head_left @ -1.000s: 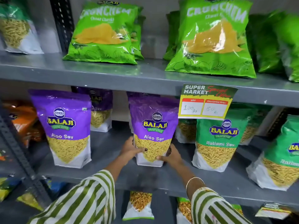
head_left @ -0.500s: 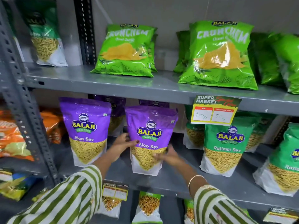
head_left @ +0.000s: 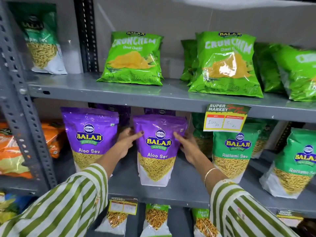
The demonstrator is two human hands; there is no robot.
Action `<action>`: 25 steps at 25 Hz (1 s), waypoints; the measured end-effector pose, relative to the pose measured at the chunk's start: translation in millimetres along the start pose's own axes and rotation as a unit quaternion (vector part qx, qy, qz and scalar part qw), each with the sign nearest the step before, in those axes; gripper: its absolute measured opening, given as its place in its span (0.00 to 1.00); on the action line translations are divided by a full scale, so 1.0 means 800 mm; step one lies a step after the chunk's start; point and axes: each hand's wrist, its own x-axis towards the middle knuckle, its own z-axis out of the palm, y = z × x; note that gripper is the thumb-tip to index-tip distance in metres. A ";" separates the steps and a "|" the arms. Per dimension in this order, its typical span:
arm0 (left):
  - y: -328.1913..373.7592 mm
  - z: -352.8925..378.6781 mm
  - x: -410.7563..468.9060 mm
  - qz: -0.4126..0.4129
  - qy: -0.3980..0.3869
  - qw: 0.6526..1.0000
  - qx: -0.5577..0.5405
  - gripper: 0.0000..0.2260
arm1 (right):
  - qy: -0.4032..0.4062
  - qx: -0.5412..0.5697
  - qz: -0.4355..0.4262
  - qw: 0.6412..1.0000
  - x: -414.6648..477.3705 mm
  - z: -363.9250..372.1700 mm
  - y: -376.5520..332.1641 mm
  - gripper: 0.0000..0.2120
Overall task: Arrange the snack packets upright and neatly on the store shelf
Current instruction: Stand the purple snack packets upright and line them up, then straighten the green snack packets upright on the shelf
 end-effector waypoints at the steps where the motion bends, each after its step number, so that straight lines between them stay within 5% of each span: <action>1: -0.020 0.001 -0.009 -0.029 -0.026 0.999 0.036 0.07 | -0.020 -0.044 0.037 0.998 -0.005 -0.005 0.027 0.26; 3: -0.069 0.006 -0.021 -0.079 -0.063 0.991 0.088 0.15 | -0.060 -0.135 0.099 0.984 -0.022 -0.011 0.078 0.37; 8: -0.123 0.004 -0.008 -0.072 -0.020 0.991 0.112 0.24 | -0.028 -0.154 0.077 0.985 -0.045 0.007 0.116 0.25; 11: -0.121 -0.005 -0.008 -0.087 -0.041 0.988 0.120 0.25 | -0.025 -0.164 0.081 0.983 -0.044 0.015 0.117 0.27; 14: -0.128 -0.001 -0.016 -0.035 0.001 0.981 0.189 0.41 | 0.003 -0.223 0.104 0.969 -0.052 0.010 0.117 0.38; 16: -0.139 0.012 -0.031 0.079 0.096 0.939 0.320 0.47 | 0.038 -0.282 0.093 0.954 -0.058 -0.006 0.111 0.46; 18: -0.152 0.036 -0.056 0.236 0.162 0.851 0.441 0.43 | 0.131 -0.351 0.035 0.926 -0.063 -0.039 0.099 0.47; 21: -0.168 0.099 -0.080 0.398 0.108 0.743 0.528 0.39 | 0.277 -0.401 -0.037 0.873 -0.077 -0.108 0.073 0.48; 23: -0.174 0.156 -0.075 0.390 0.049 0.751 0.531 0.37 | 0.349 -0.381 -0.055 0.854 -0.079 -0.172 0.058 0.50; 25: -0.173 0.219 -0.067 0.320 0.005 0.825 0.466 0.38 | 0.351 -0.379 -0.038 0.855 -0.074 -0.244 0.048 0.52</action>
